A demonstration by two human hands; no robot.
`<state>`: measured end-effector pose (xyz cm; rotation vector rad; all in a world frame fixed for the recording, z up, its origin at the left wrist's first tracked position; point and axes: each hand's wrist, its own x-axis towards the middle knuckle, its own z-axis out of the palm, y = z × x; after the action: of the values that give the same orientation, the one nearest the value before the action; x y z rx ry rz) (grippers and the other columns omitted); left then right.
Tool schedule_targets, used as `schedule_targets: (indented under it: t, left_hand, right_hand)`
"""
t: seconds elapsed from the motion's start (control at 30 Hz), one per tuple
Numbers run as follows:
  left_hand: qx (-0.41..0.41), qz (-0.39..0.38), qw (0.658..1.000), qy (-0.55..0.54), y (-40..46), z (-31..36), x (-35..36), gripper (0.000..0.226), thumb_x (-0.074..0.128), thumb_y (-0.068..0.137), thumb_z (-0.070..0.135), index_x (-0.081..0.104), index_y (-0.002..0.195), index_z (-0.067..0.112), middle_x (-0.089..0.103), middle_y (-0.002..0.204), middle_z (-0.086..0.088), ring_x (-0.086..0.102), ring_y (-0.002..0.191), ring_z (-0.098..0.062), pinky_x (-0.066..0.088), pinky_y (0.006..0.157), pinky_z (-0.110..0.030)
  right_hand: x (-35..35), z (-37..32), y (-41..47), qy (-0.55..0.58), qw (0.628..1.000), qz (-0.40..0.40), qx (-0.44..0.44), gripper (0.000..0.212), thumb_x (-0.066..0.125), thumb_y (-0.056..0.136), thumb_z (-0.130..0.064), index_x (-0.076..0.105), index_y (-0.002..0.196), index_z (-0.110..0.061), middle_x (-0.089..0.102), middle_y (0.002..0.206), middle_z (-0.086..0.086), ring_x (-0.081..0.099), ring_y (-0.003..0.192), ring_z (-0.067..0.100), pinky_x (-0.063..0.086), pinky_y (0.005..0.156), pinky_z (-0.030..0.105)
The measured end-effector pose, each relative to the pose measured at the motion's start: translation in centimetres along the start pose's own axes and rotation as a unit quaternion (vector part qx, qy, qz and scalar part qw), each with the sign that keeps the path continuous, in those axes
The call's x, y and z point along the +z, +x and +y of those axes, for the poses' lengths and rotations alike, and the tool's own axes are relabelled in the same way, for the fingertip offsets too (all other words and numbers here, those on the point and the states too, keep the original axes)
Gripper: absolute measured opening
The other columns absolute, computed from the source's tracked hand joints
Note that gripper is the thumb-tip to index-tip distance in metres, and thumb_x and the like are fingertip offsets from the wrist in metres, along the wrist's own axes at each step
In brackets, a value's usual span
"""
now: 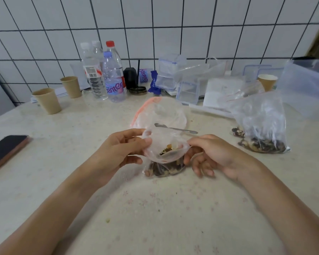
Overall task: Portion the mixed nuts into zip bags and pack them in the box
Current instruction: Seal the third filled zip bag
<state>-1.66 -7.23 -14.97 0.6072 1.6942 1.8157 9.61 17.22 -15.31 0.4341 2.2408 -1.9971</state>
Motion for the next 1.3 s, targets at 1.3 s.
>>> schedule_targets:
  t: [1.3]
  left_hand:
    - [0.065, 0.122, 0.990, 0.027, -0.9, 0.4, 0.9, 0.019, 0.089, 0.069, 0.029, 0.080, 0.081, 0.016, 0.075, 0.078, -0.014, 0.073, 0.068, -0.020, 0.060, 0.058, -0.028]
  right_hand:
    - [2.3, -0.8, -1.3, 0.102, 0.966, 0.145, -0.188, 0.004, 0.070, 0.092, -0.004, 0.071, 0.088, -0.005, 0.063, 0.057, 0.012, 0.056, 0.043, 0.023, 0.046, 0.039, 0.027]
